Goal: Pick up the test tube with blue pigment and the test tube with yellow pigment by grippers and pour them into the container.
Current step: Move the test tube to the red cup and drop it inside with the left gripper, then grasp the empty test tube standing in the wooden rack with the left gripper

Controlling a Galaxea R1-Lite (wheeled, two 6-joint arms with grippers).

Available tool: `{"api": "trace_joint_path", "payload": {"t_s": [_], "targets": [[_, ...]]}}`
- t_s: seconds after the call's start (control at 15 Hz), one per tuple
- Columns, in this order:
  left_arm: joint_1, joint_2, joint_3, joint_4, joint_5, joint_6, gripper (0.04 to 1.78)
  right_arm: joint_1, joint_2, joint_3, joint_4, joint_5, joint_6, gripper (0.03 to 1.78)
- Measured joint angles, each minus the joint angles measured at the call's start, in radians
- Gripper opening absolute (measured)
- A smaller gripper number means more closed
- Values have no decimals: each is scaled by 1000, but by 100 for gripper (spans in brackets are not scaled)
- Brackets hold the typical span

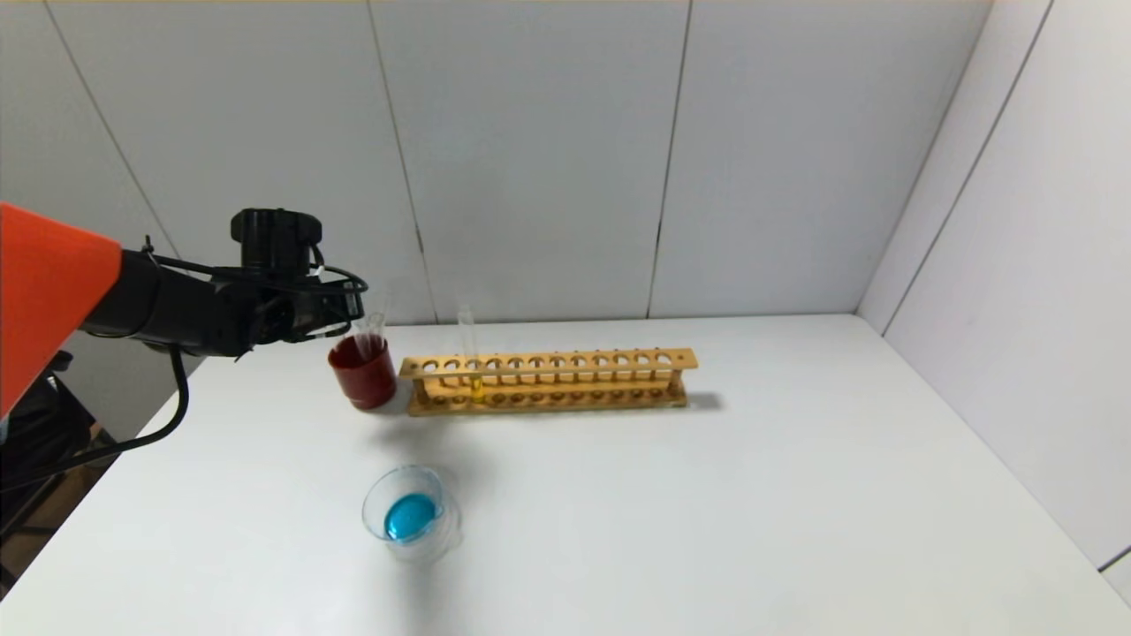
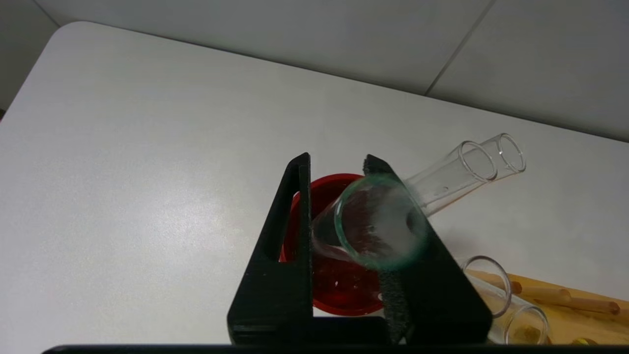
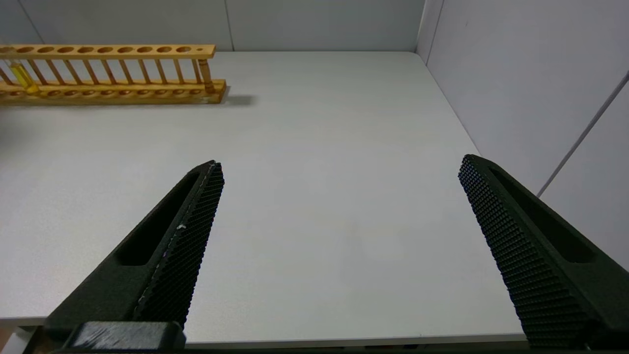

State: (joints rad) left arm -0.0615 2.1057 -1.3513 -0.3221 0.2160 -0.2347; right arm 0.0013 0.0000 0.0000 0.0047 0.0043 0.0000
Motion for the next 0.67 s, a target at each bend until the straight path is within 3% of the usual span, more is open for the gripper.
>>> {"api": "trace_joint_path", "payload": {"t_s": [0.13,0.4,0.67], "targets": [[0,5,-1,-3,0,1,67,0,0,0,0,0,0,175],[-11,8,-3,-2,5,6,134,0,0,0,0,0,0,175],[-17,-20,-42,27,6,13,171,0,0,0,0,0,0,175]]}}
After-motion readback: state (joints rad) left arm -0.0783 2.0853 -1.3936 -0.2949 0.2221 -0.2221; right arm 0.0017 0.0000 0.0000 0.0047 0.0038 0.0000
